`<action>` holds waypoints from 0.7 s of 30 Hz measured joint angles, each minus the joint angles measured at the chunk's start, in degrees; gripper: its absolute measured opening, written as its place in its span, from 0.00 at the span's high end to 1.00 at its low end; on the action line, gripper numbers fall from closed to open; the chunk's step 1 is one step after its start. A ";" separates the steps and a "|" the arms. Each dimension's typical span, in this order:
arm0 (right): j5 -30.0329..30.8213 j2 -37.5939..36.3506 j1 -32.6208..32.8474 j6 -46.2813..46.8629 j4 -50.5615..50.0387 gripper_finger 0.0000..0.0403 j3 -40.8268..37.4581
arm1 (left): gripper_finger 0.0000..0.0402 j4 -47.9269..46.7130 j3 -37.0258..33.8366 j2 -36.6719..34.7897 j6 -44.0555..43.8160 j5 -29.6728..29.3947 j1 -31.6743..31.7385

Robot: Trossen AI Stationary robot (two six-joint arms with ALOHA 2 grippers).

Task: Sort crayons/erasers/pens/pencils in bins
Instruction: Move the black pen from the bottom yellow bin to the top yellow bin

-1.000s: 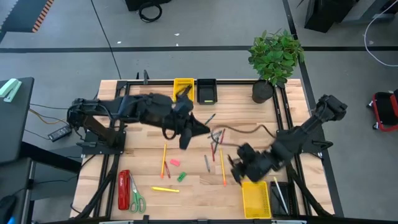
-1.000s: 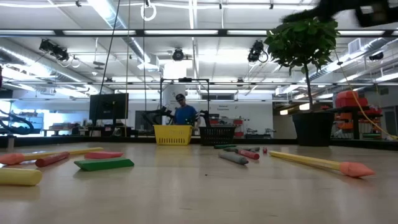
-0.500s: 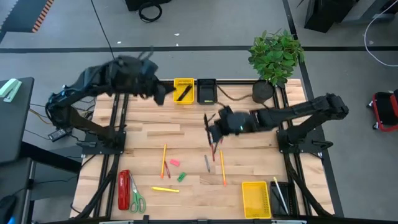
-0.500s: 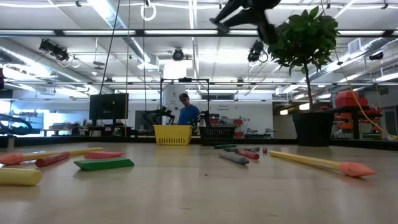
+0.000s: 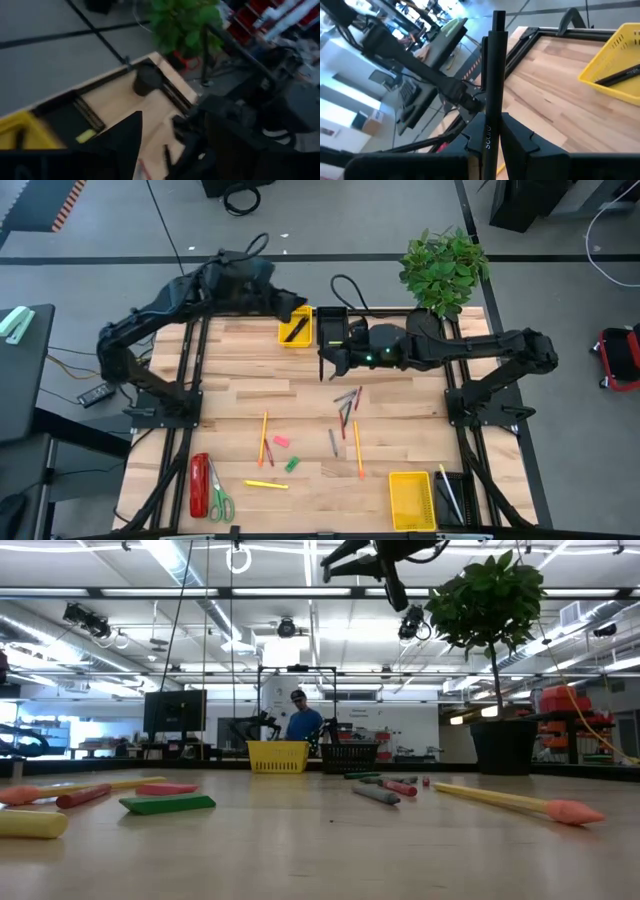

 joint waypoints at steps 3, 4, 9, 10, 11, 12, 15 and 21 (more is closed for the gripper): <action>-0.67 -0.19 -1.01 -1.36 -0.02 0.87 0.00 | 0.42 1.72 -0.08 2.93 -0.71 1.31 -1.37; -0.67 -0.26 -1.27 -1.50 0.03 0.87 0.00 | 0.41 1.39 -0.09 3.75 -0.80 1.34 -1.81; -1.49 -0.28 -2.94 -1.62 0.63 0.87 0.00 | 0.38 2.10 -0.11 6.84 -2.54 1.15 -3.82; -2.08 -0.28 -3.23 -1.95 0.65 0.87 0.00 | 0.38 2.82 -0.11 7.34 -2.62 0.89 -3.97; -2.38 -0.28 -3.41 -1.98 0.60 0.87 0.00 | 0.37 3.19 -0.11 7.69 -2.67 0.88 -4.04; -2.42 -0.28 -3.49 -1.97 0.60 0.87 0.00 | 0.36 3.27 -0.11 8.01 -2.65 0.80 -4.18; -2.46 -0.54 -3.71 -2.49 0.65 0.87 0.00 | 0.36 2.76 -0.07 9.03 -2.67 0.68 -4.18; -3.83 -0.44 -4.29 -2.91 -0.32 0.87 -0.17 | 0.38 -0.34 0.00 9.94 -3.33 -1.52 -4.18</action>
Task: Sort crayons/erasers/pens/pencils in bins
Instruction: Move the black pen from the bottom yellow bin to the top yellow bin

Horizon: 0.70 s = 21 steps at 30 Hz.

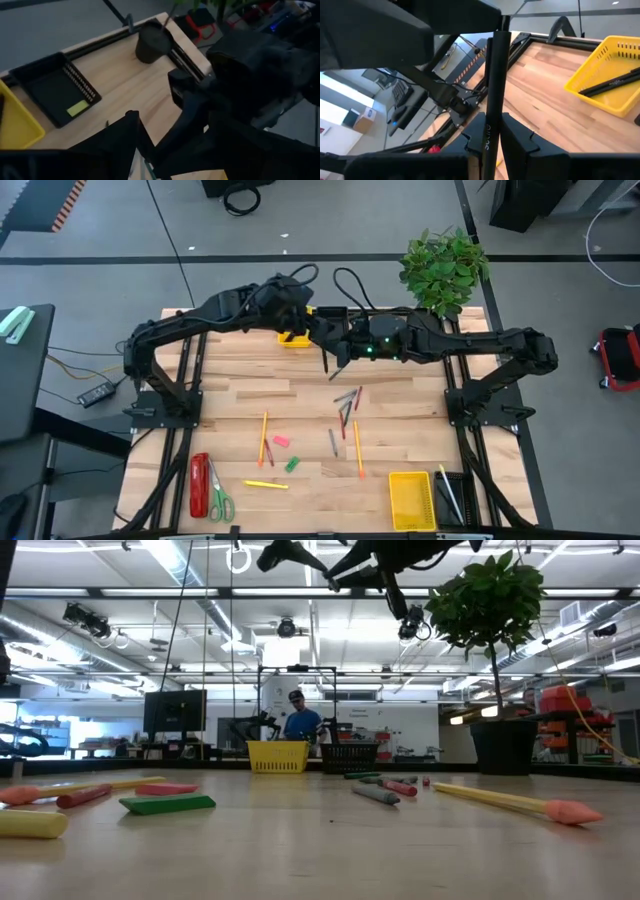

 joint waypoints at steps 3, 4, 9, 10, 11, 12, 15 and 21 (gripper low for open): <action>-0.05 -0.02 -0.06 -0.08 -0.11 0.87 0.02 | 0.38 -0.45 0.00 0.02 -0.42 -1.90 -0.02; -0.06 -0.02 -0.07 -0.13 -0.14 0.87 0.02 | 0.38 -0.69 0.00 0.02 -0.45 -2.02 -0.01; -0.55 -0.14 -0.77 -0.54 -0.76 0.87 0.18 | 0.39 -0.39 -0.11 -0.68 -0.74 -2.30 0.04; -0.60 -0.24 -0.99 -0.66 -0.95 0.87 0.26 | 0.39 -0.03 -0.13 -1.02 -1.13 -2.33 0.04; -0.67 -0.29 -1.21 -0.79 -1.03 0.87 0.26 | 0.39 0.51 -0.13 -1.52 -1.63 -2.36 0.04; -0.79 -0.30 -1.38 -0.84 -1.09 0.87 0.26 | 0.39 1.08 -0.13 -2.03 -1.81 -2.35 0.02; -0.82 -0.26 -1.89 -1.25 -1.41 0.87 0.26 | 0.39 0.68 -0.09 -3.23 -1.88 -2.68 0.02; -0.79 -0.24 -2.99 -1.56 -1.35 0.87 0.26 | 0.39 -5.04 -0.11 -2.74 -0.68 -5.80 0.02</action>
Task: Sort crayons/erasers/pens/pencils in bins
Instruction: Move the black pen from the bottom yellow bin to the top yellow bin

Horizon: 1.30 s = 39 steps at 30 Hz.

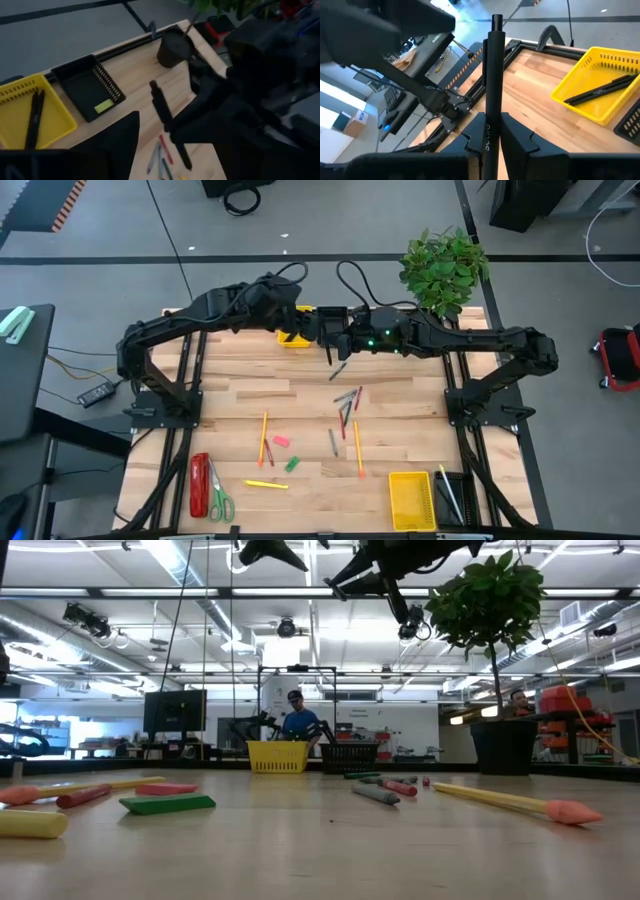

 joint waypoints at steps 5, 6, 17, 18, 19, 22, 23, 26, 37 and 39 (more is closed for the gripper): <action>0.03 0.02 0.13 -0.54 3.88 0.87 0.00 | 0.39 1.74 0.02 1.87 0.33 -0.57 -0.02; -0.02 0.02 0.20 -0.71 4.78 0.87 0.00 | 0.39 1.33 0.02 2.12 0.37 -0.60 -0.02; -0.29 0.07 0.20 -0.09 7.15 0.87 -0.04 | 0.43 5.53 0.00 3.94 5.28 -4.25 0.04; -0.29 0.07 0.20 -0.09 7.15 0.87 -0.04 | 0.44 5.48 0.00 3.94 6.00 -4.35 0.02; -0.29 0.07 0.20 -0.26 7.17 0.87 -0.04 | 0.46 5.46 0.00 3.94 6.29 -4.45 0.04; -0.29 0.07 0.18 -0.35 7.28 0.87 -0.04 | 0.55 5.11 0.00 3.94 7.36 -4.51 0.04; -0.29 0.07 0.15 -0.49 7.28 0.87 -0.04 | 0.59 5.13 0.00 3.94 7.61 -4.51 0.04; -0.25 0.12 0.15 -0.51 7.21 0.87 -0.04 | 0.73 5.25 0.00 3.94 9.26 -4.35 0.02; 0.06 0.04 -0.87 -1.52 6.95 0.83 -0.11 | 0.90 3.01 -0.02 3.83 15.12 -2.61 2.58; -0.05 0.03 -1.16 -1.00 6.76 0.81 -0.09 | 0.90 3.29 0.00 3.99 16.11 -2.87 3.70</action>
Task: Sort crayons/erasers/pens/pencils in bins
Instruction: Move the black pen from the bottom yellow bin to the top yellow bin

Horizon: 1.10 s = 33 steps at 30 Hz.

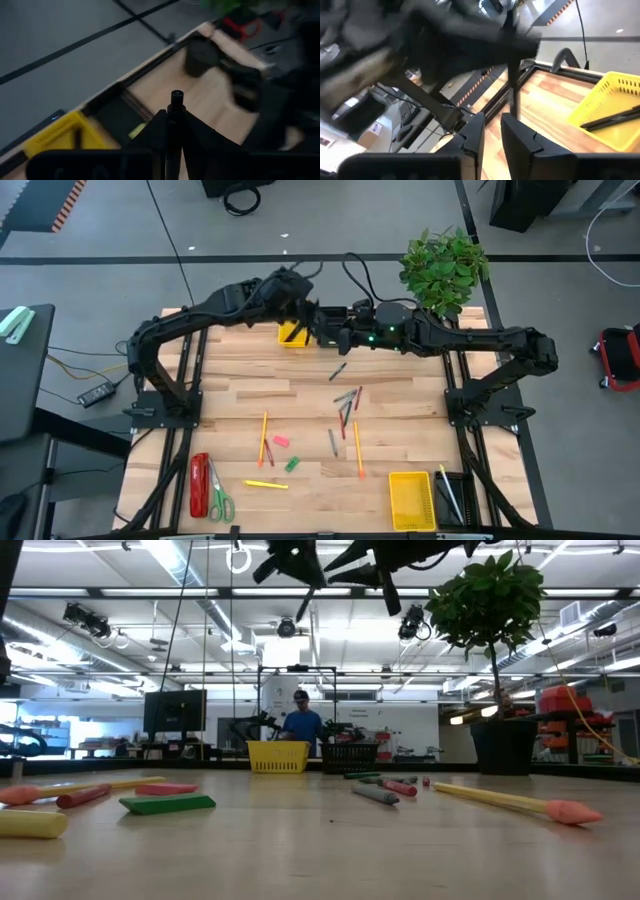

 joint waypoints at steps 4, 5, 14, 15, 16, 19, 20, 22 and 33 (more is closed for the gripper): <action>-0.28 0.04 -1.10 0.71 -0.11 0.76 -0.02 | 0.90 -3.97 0.00 -0.09 3.00 0.65 2.20; -0.41 0.04 -1.16 0.91 -0.37 0.74 -0.02 | 0.90 -4.91 0.00 -0.09 4.16 0.82 2.91; -7.31 0.04 -1.26 1.19 -2.10 0.68 -0.02 | 0.90 -4.80 0.09 4.32 19.47 0.83 9.14; -8.75 0.04 -1.26 1.44 -2.11 0.68 -0.02 | 0.90 -4.78 0.08 5.38 20.30 0.97 9.56; -10.07 0.04 -1.26 1.95 -2.27 0.68 -0.02 | 0.90 -4.75 0.07 6.51 20.69 1.04 9.98; -13.61 0.04 -1.28 3.70 -2.90 0.68 -0.02 | 0.88 -3.75 0.02 9.97 20.68 2.67 11.52; -14.81 0.04 -1.28 4.18 -3.04 0.68 -0.02 | 0.88 -3.19 0.02 11.00 20.59 3.22 12.10; -16.94 0.04 -1.26 5.44 -3.79 0.68 -0.02 | 0.88 -3.31 0.02 13.13 20.46 3.83 13.18; -21.27 0.06 -1.26 8.91 -9.41 0.68 -0.02 | 0.87 -2.41 0.00 21.02 21.45 11.23 21.53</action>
